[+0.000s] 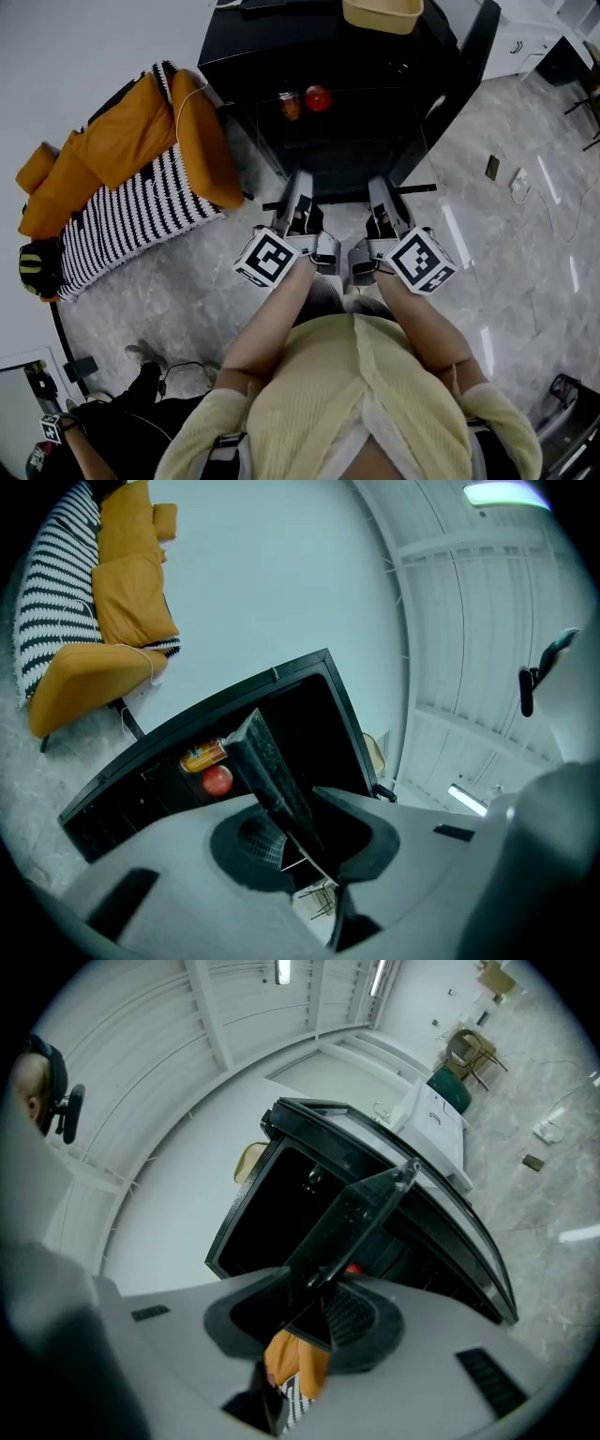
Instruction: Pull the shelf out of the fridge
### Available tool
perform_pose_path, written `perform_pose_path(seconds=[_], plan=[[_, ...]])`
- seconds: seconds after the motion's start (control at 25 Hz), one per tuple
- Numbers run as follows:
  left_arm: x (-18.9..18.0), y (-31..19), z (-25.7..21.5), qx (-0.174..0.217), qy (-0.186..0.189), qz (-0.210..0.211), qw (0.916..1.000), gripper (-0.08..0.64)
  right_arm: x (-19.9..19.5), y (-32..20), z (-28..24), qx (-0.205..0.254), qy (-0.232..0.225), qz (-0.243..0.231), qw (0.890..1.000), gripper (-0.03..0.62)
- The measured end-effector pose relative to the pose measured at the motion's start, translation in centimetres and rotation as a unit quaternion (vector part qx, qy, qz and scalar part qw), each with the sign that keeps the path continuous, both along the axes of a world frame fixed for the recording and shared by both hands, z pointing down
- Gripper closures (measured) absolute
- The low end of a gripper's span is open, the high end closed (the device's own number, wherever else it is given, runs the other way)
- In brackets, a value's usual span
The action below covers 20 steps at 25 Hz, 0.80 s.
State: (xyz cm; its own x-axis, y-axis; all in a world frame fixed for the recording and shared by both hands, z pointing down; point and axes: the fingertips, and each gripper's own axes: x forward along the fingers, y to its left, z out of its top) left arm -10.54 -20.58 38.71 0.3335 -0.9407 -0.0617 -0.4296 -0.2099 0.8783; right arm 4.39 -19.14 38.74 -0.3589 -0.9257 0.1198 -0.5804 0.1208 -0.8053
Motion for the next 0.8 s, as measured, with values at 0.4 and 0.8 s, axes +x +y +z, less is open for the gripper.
perform_pose_path(seconds=[0.4, 0.8], plan=[[0.8, 5.4, 0.7, 0.030, -0.013, 0.000, 0.9995, 0.482, 1.2, 5.6, 1.1, 0.027, -0.001, -0.005, 1.000, 0.483], [1.2, 7.1, 0.1, 0.033, -0.009, 0.007, 0.9994, 0.482, 1.2, 7.2, 0.2, 0.034, -0.006, -0.017, 0.999, 0.483]])
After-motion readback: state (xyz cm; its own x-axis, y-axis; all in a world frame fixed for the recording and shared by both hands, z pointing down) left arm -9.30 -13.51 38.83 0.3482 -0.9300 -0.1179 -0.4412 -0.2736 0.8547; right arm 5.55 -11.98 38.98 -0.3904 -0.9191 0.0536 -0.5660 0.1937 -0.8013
